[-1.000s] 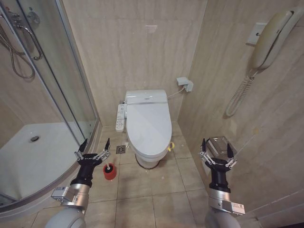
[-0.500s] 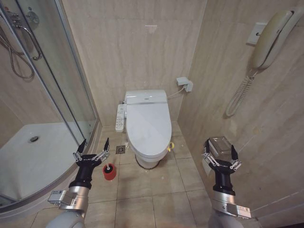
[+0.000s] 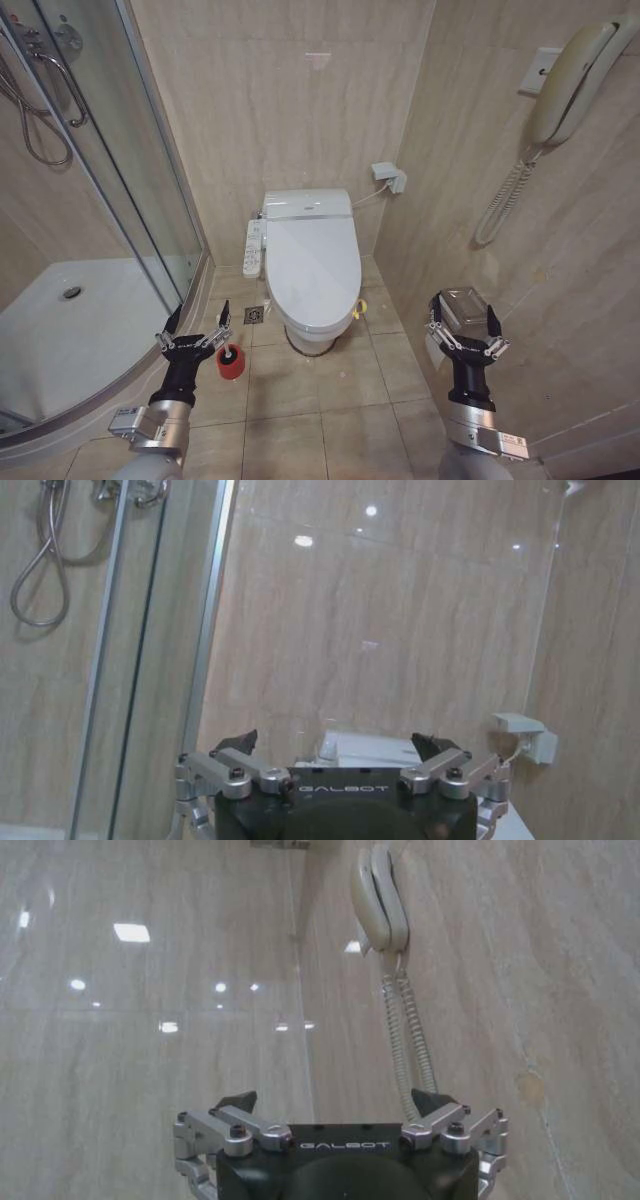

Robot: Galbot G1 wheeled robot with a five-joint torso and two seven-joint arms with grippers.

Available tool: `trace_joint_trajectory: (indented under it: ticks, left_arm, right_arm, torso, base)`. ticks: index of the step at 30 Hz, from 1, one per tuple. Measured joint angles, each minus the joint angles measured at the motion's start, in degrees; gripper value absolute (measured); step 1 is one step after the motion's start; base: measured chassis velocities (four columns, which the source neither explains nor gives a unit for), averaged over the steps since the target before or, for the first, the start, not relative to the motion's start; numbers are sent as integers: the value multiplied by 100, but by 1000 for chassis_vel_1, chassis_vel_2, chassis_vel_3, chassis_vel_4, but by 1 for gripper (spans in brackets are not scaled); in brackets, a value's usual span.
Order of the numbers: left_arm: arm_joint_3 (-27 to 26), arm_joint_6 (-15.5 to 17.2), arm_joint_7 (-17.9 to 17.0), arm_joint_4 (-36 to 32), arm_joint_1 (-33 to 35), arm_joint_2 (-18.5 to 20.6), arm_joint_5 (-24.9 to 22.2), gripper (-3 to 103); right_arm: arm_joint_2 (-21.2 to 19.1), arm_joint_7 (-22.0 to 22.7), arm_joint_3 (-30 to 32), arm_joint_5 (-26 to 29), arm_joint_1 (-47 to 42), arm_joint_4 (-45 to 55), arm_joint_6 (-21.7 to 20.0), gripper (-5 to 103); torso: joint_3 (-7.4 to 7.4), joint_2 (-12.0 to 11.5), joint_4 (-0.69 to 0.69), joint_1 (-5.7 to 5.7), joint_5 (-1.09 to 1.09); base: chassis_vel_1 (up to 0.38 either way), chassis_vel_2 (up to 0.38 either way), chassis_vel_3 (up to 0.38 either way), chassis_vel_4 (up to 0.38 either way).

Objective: Open the toilet lid, clean the toilet bowl with a toilet brush, close the toilet lid, and flush.

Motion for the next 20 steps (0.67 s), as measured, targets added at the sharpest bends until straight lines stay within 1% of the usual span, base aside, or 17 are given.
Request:
trace_joint_trajectory:
  ticks: [20]
  left_arm:
    - [1,12,-5,-11,0,2,-5,100]
  right_arm:
    - [0,0,-2,1,1,-1,2,100]
  torso:
    - [0,0,0,0,0]
  base:
    - [0,0,0,0]
